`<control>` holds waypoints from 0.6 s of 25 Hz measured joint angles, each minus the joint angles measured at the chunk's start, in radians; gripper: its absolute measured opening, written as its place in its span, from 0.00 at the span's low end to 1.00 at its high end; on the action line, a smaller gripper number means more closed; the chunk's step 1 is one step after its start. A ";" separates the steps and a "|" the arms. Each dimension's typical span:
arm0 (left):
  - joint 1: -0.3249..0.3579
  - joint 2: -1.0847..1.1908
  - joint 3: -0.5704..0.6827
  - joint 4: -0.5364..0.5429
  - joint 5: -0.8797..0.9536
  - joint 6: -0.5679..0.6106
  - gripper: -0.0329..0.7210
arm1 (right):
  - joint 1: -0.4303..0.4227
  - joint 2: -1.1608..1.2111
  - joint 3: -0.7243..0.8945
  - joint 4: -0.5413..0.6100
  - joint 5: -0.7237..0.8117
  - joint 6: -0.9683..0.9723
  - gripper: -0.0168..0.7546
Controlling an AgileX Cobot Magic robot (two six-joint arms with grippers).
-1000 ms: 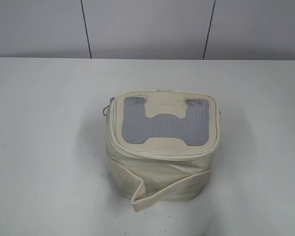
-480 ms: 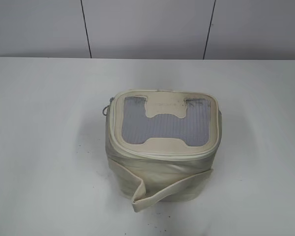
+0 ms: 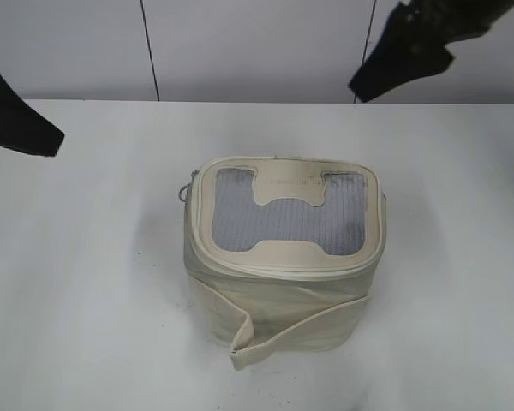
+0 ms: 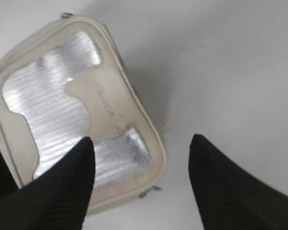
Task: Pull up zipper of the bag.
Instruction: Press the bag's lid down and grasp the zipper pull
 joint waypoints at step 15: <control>-0.105 0.332 -0.163 -0.017 -0.021 0.130 0.42 | 0.144 0.480 -0.469 0.111 0.135 -0.040 0.58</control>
